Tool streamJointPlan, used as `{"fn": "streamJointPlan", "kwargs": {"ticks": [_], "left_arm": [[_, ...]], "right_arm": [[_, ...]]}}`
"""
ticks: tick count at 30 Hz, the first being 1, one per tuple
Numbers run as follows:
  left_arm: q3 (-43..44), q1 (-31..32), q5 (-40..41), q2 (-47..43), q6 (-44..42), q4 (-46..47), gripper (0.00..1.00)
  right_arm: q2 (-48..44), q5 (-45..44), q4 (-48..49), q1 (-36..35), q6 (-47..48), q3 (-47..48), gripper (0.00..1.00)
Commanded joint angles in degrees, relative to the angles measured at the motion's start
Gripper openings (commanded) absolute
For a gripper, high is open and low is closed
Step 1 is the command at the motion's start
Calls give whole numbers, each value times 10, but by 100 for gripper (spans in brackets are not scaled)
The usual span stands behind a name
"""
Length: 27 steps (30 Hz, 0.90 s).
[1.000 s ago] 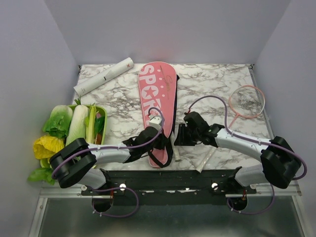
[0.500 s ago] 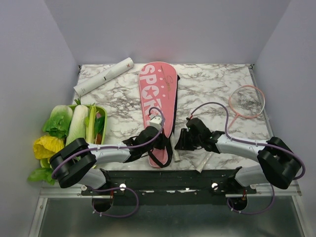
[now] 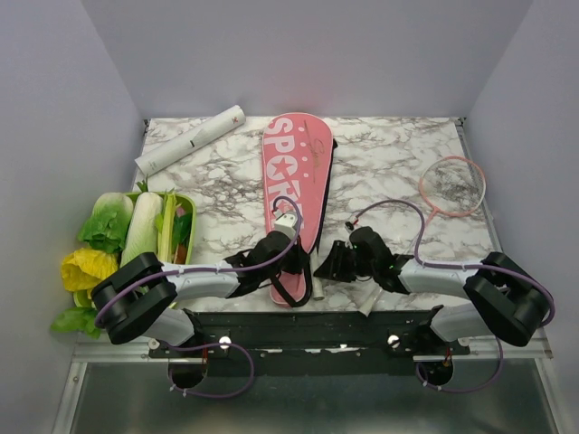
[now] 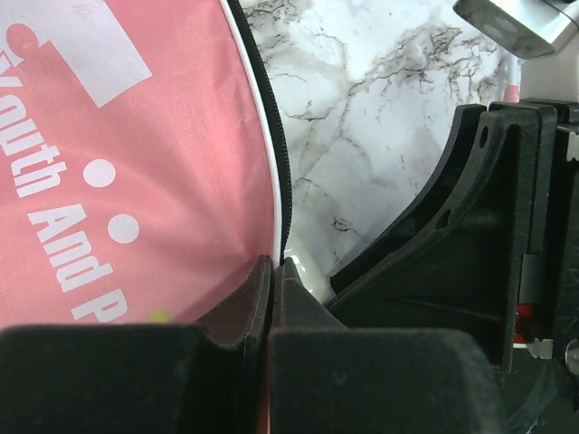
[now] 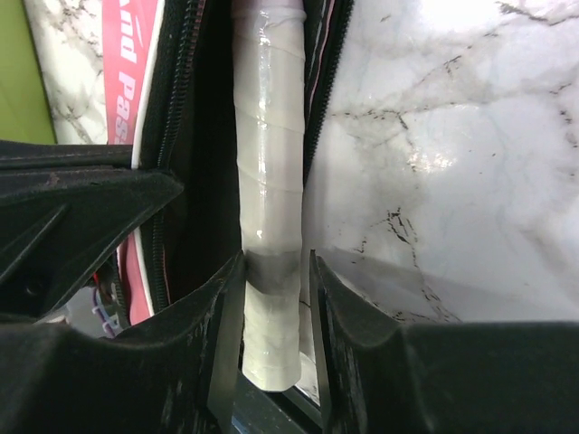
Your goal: Pack up the badminton gear
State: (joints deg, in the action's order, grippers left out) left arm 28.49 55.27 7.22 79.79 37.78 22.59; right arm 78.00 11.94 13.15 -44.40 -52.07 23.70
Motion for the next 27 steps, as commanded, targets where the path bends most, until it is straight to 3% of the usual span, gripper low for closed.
{"fn": "streamJointPlan", "kwargs": {"ticks": [1, 17, 27], "left_arm": [[-5, 5, -22, 5, 6, 27, 0], [-14, 5, -22, -7, 19, 31, 0], [-29, 5, -21, -18, 33, 60, 0]], "right_arm": [[-8, 32, 64, -3, -30, -24, 41], [41, 65, 204, -9, -89, -25, 34], [95, 69, 375, -38, -122, -36, 33]]}}
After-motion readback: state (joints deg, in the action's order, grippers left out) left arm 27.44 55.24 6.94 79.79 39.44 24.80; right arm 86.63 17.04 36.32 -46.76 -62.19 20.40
